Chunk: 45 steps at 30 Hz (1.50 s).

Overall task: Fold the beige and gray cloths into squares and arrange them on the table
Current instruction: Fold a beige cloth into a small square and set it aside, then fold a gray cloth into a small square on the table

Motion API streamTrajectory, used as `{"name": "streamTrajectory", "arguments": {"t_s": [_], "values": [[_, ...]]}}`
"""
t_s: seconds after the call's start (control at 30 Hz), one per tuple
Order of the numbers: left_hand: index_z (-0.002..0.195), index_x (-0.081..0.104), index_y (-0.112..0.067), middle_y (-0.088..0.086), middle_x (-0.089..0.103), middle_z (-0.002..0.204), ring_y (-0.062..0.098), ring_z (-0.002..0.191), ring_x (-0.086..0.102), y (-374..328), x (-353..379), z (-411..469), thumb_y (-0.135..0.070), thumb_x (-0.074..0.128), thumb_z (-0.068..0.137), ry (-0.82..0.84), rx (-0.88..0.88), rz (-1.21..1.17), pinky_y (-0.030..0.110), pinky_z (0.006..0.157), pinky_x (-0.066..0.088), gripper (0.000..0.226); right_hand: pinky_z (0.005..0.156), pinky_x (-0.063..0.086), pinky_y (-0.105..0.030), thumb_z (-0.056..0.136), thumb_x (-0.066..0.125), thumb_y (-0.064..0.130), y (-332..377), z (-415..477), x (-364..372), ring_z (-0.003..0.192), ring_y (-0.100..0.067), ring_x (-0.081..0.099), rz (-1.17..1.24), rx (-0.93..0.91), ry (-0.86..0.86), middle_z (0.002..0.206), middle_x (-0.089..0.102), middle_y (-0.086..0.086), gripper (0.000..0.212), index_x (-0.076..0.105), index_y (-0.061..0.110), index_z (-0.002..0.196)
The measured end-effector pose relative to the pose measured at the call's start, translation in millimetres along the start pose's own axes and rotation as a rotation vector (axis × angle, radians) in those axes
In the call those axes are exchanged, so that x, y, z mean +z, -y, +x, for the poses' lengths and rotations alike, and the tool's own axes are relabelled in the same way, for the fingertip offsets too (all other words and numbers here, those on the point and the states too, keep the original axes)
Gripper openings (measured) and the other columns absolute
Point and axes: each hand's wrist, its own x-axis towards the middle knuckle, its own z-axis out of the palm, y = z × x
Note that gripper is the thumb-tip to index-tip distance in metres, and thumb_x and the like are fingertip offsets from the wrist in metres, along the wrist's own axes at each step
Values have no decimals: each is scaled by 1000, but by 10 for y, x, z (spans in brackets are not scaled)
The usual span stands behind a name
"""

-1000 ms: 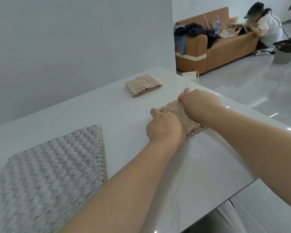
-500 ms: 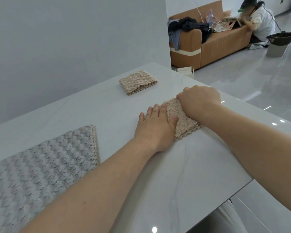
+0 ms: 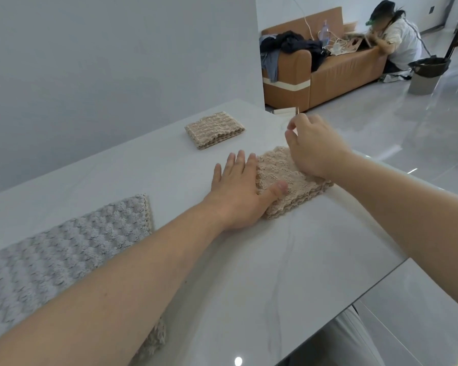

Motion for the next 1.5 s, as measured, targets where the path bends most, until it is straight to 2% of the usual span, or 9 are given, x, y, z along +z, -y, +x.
{"name": "streamTrajectory", "arguments": {"t_s": [0.17,0.37,0.53,0.73,0.9,1.07,1.3,1.43,1.5], "values": [[162,-4,-12,4,-9,170,18,156,-11,-117,35,46,-78,19,93,-24,107,37,42,127,-2,98,112,34,-33,108,35,27,16,-91,-33,137,-20,45,23,-232,184,151,49,1,40,49,22,145],[162,1,-11,7,-3,170,19,156,-4,-83,204,145,-80,15,92,-36,107,63,41,127,3,99,121,15,-28,110,26,36,-139,-133,106,153,-13,20,-92,-226,401,165,29,6,51,28,21,159],[161,-6,-13,8,-8,170,22,156,-11,-55,233,63,-81,13,90,-12,59,65,41,127,-2,101,126,5,-42,109,15,46,-225,-125,107,155,-6,5,-196,-200,481,169,8,13,58,9,27,163],[161,-11,-15,12,-8,169,26,156,-10,-85,213,-14,-87,17,85,28,-56,4,44,127,-2,108,125,-1,-52,107,11,50,-187,-142,98,156,-12,-1,-201,-130,513,168,2,18,58,4,34,162],[162,-3,-17,8,-1,170,22,157,-2,-57,-80,-85,-91,29,81,91,-75,-69,43,127,3,114,125,2,-53,108,14,50,-41,-92,-47,156,-15,2,-243,-92,566,169,4,16,58,7,33,162],[163,0,-18,7,-12,169,24,156,-8,28,-381,-438,-77,35,92,-44,-67,-63,37,123,-1,99,125,11,-39,110,27,35,234,-210,-259,156,-15,3,-131,-151,382,170,10,7,56,12,23,163],[159,23,-21,6,1,170,26,149,30,556,-707,-1044,-62,43,99,63,-194,54,35,114,29,75,123,21,-44,108,30,41,992,-391,-207,156,-13,8,-60,-293,393,165,28,5,48,36,29,154],[155,32,-23,6,-4,170,24,126,58,1000,-913,-1479,-63,42,98,160,-357,64,36,106,43,70,116,31,-44,107,30,47,1516,-483,-114,150,-17,28,-50,-375,425,155,45,4,45,50,31,144],[155,32,-23,6,4,169,22,126,58,1236,-988,-1679,-63,40,99,212,-408,83,33,104,43,68,113,36,-45,107,30,49,1797,-543,-46,147,-16,33,-46,-433,440,144,54,3,44,56,31,136]]}}
